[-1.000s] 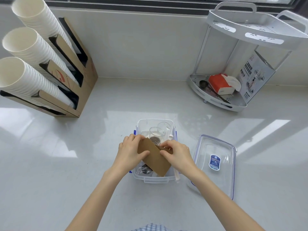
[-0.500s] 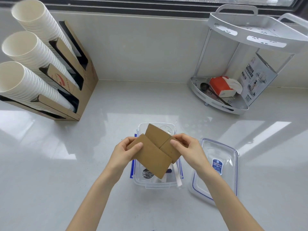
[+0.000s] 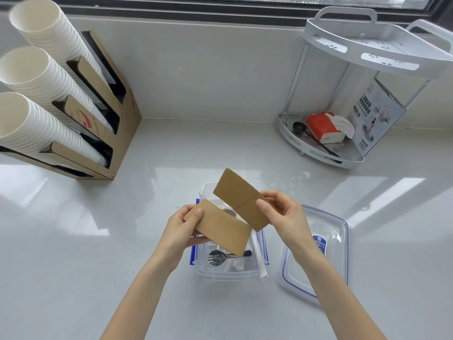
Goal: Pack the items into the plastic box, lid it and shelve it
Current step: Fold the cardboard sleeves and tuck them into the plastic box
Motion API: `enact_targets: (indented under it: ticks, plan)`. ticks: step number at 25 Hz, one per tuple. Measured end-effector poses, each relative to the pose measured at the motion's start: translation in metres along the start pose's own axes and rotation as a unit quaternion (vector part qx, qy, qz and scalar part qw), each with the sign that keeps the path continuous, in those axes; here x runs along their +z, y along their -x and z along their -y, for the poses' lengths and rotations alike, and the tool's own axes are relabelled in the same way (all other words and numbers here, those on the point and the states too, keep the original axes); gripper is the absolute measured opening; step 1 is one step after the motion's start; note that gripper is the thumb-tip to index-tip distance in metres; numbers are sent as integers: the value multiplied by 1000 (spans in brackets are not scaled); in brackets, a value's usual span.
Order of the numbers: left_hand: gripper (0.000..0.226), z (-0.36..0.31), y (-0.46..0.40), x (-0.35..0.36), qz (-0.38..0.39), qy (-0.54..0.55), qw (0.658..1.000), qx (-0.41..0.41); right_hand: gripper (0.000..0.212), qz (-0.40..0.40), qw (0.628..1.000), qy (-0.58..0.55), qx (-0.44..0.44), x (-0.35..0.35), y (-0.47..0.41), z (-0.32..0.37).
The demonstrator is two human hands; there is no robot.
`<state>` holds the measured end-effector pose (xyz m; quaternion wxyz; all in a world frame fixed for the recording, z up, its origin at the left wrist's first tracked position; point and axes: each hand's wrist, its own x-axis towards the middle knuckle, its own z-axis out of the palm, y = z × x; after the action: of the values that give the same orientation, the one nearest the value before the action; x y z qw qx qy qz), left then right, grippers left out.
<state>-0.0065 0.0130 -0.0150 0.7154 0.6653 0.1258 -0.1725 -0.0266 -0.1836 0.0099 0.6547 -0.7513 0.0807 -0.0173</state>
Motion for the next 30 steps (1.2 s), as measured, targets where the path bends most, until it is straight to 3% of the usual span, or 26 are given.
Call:
enact_targets:
  ticks: [3,6,9,12,15,17,22,30]
  plan:
    - [21,-1,0,2,1,10,1000,-11,20,3,989,113,-100,10,4,-5]
    - [28,-5,1,4,6,52,998,-19,13,64,962,200,-175,19,9,-15]
    - [37,-9,5,6,13,95,995,-42,25,102,938,274,-186,23,10,-27]
    - [48,-8,7,5,33,104,993,-51,28,117,938,272,-181,27,13,-32]
    - [26,-5,9,7,52,46,997,-15,28,112,940,265,-182,30,16,-33]
    - [14,-2,9,8,44,38,998,-5,27,119,939,268,-178,31,18,-33]
    - [17,-2,11,6,47,37,998,-13,39,96,958,241,-122,33,21,-31]
    - [17,-7,12,7,57,67,996,26,23,39,994,91,35,39,12,-20]
